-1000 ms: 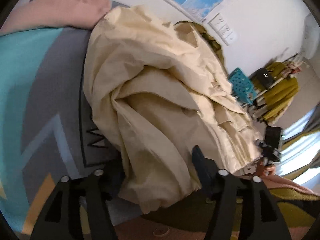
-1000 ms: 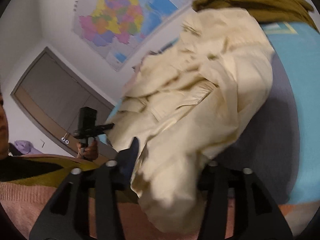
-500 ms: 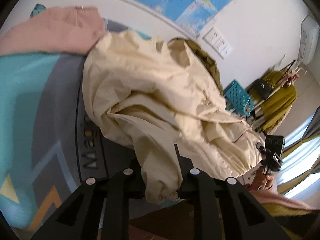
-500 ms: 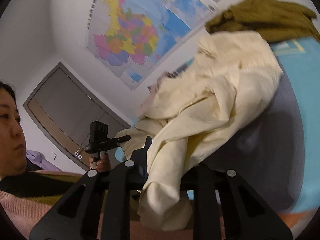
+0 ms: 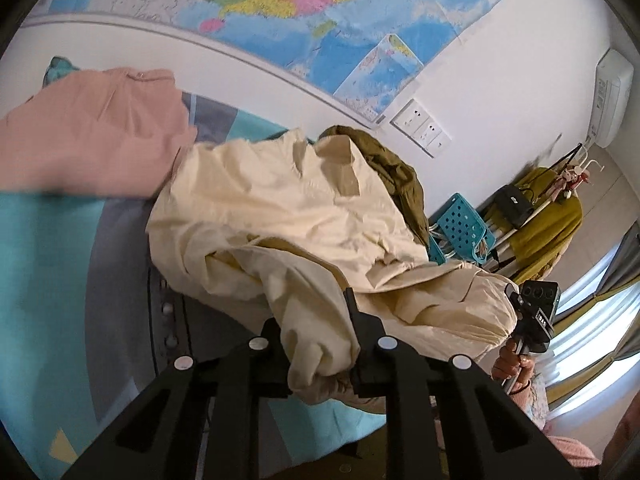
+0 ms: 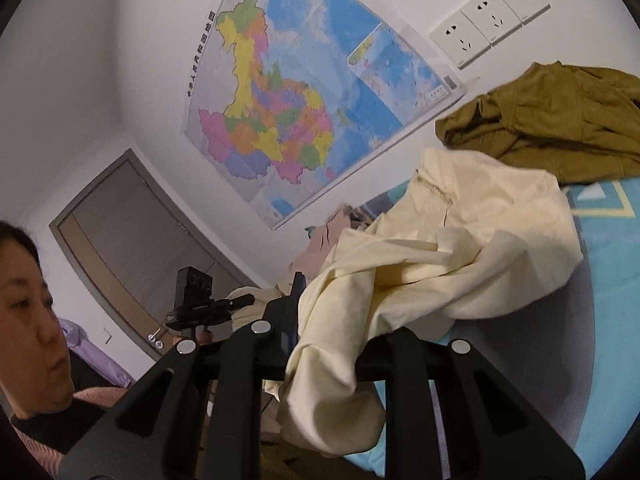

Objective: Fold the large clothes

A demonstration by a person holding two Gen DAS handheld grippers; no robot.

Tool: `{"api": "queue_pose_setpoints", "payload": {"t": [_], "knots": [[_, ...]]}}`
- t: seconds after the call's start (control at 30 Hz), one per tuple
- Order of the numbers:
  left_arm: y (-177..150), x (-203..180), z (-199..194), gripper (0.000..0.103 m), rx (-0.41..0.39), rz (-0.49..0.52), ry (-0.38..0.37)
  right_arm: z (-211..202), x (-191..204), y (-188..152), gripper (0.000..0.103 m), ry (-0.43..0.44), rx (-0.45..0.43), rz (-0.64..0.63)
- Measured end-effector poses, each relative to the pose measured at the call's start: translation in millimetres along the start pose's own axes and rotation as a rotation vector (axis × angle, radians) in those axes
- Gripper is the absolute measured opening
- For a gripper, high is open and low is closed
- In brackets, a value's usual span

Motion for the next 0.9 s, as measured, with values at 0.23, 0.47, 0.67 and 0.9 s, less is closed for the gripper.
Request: {"api": "queue_pose_setpoints", "payload": {"t": [0.23, 0.47, 0.67, 0.9], "knots": [[38.5, -5.4, 3.5, 0.018, -0.002, 0.005, 0.021, 13.2, -16.1, 40.3, 0.018, -0.027, -0.014, 0.021], [74.8, -7.6, 12.9, 0.018, 0.004, 0.011, 0.074, 31.3, -36.0, 72.1, 0.018, -0.043, -0.01, 0.057], [101.5, -6.3, 27.4, 0.018, 0.022, -0.003, 0.095, 44.1, -51.4, 93.4, 0.019, -0.073, -0.004, 0.079], [127.6, -6.2, 40.1, 0.018, 0.022, 0.003, 0.124, 57.5, -72.0, 116.3, 0.019, -0.112, -0.008, 0.104]]}}
Point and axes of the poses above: each gripper's, at about its wrist camera, not at the fingertips, and z roughly the way its jaws point, x to its left, y to its top, the point moved 2 cm from there along z, roughly the way its jaws point, and after that the axes turned 12 degrees about y, right-handed, at the moved point
